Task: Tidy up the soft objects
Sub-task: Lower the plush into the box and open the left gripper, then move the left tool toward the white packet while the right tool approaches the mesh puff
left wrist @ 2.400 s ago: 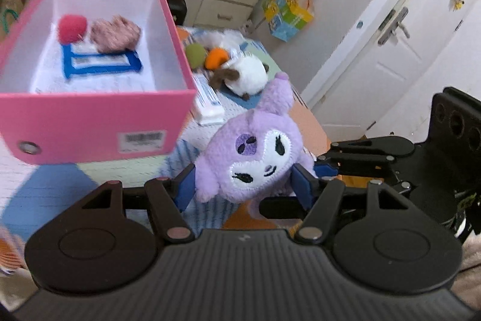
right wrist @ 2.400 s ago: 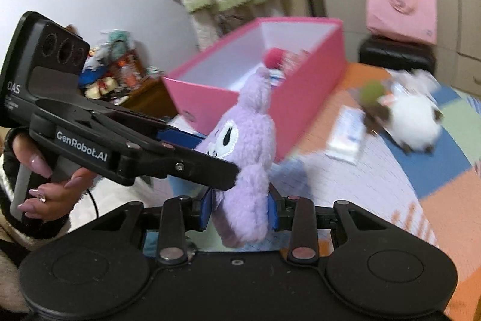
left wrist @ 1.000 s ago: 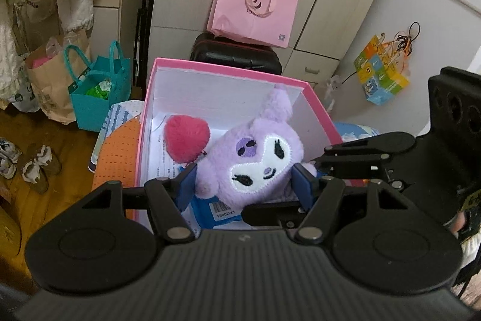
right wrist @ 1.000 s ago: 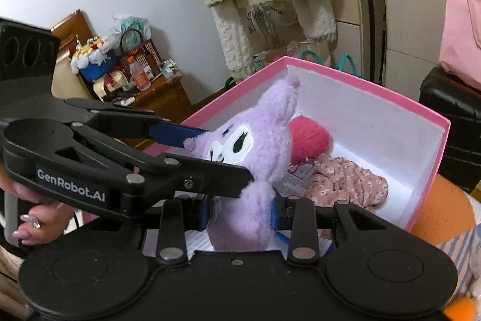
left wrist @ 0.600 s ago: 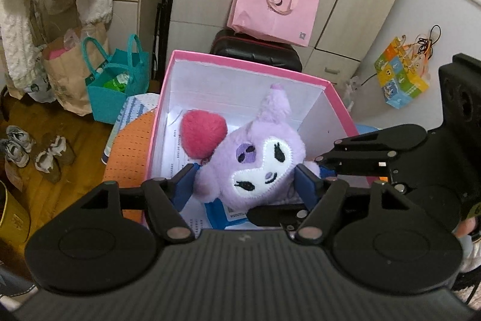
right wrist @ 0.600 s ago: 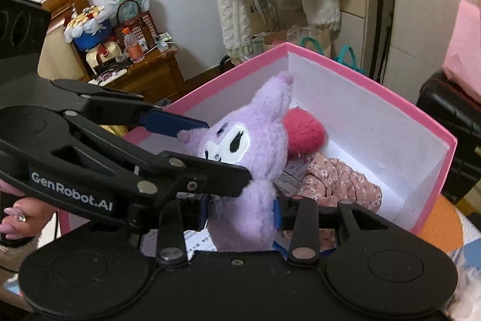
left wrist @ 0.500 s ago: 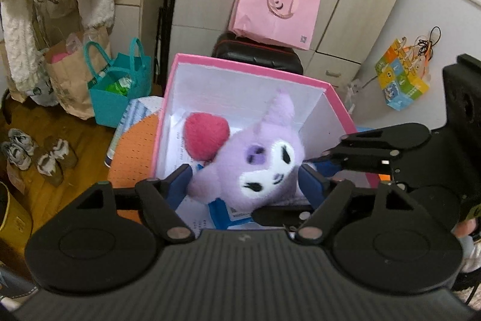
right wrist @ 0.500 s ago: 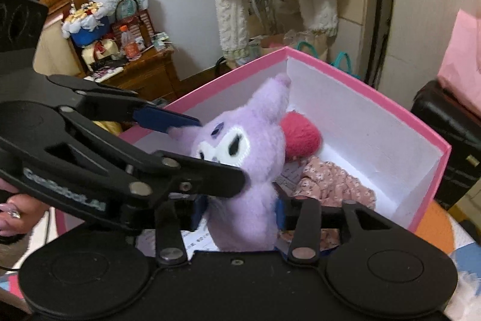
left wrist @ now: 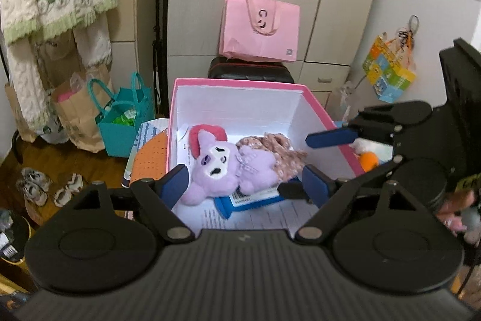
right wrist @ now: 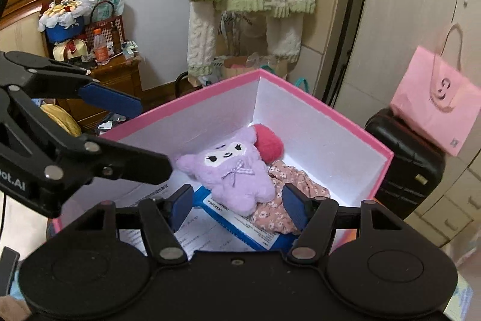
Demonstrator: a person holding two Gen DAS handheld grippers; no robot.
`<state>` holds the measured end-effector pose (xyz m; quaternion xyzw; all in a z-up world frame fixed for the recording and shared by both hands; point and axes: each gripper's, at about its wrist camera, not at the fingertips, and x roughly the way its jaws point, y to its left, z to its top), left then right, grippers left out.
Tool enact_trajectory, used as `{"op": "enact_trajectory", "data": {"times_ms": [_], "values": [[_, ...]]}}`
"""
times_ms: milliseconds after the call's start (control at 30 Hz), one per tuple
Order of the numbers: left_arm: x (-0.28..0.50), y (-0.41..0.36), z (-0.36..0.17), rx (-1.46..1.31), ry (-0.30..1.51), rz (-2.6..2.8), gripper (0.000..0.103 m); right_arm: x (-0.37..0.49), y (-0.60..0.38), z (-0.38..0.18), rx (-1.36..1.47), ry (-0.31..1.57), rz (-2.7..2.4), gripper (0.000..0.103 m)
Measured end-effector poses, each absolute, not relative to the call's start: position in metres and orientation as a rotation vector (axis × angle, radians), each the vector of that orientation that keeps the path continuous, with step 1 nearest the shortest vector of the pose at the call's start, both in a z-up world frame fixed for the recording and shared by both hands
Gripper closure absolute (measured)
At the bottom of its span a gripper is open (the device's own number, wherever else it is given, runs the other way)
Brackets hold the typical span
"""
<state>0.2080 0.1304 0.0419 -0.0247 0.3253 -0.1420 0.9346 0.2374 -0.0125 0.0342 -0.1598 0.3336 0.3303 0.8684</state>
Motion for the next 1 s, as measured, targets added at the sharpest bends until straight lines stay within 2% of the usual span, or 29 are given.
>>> {"op": "enact_trajectory", "data": {"times_ms": [467, 1000], "values": [[0.119, 0.108, 0.086, 0.073, 0.541, -0.426, 0.015, 0.144, -0.043, 0.083, -0.404, 0.585, 0.637, 0.030], [0.079, 0.046, 0.069, 0.105, 0.562, -0.630, 0.014, 0.051, -0.181, 0.081, -0.117, 0.493, 0.467, 0.028]]}}
